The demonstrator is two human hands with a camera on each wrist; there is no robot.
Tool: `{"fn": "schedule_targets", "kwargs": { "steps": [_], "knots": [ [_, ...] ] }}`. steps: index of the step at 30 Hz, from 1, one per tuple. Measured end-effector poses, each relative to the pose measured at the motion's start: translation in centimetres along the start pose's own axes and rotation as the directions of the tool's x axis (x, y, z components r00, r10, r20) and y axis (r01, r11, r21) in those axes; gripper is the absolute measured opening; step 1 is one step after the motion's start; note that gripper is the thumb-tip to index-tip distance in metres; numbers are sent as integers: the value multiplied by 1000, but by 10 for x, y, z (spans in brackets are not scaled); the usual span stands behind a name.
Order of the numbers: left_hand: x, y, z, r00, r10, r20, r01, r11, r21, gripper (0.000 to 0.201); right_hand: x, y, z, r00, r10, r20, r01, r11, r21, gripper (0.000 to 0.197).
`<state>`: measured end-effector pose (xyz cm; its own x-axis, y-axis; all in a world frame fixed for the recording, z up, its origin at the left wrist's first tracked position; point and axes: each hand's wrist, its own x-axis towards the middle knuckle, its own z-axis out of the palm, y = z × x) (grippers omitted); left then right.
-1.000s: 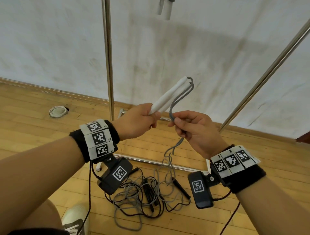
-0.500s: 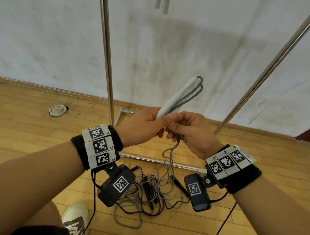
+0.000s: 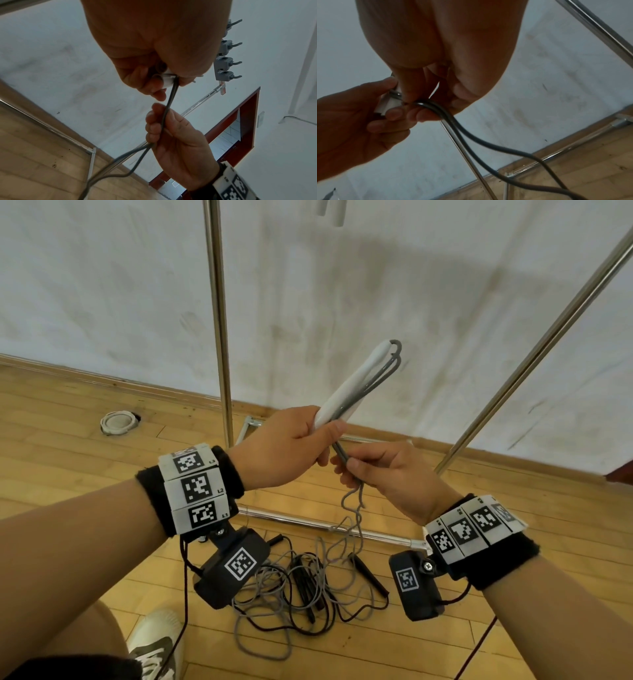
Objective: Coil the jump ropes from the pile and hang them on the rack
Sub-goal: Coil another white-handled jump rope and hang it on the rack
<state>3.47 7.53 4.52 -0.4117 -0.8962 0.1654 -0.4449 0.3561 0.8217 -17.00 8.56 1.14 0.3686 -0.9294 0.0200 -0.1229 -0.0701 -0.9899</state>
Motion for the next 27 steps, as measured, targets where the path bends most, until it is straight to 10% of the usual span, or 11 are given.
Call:
{"fn": "schedule_targets", "kwargs": {
  "steps": [7, 13, 23, 27],
  "knots": [
    [1, 6, -3, 1000, 9, 7, -9, 1000, 13, 40, -6, 9, -2, 979, -104, -173, 35, 932, -361, 34],
    [-6, 12, -6, 974, 79, 212, -80, 997, -1, 32, -9, 20, -20, 992, -78, 102, 114, 900, -421, 22],
    [-17, 6, -10, 772, -46, 634, -151, 955, 253, 23, -3, 20, -39, 972, 203, 119, -60, 701, -710, 28],
    [-21, 1, 5, 682, -198, 704, -243, 847, 474, 35, 1, 8, -27, 949, 235, 209, -41, 751, -659, 30]
  ]
}}
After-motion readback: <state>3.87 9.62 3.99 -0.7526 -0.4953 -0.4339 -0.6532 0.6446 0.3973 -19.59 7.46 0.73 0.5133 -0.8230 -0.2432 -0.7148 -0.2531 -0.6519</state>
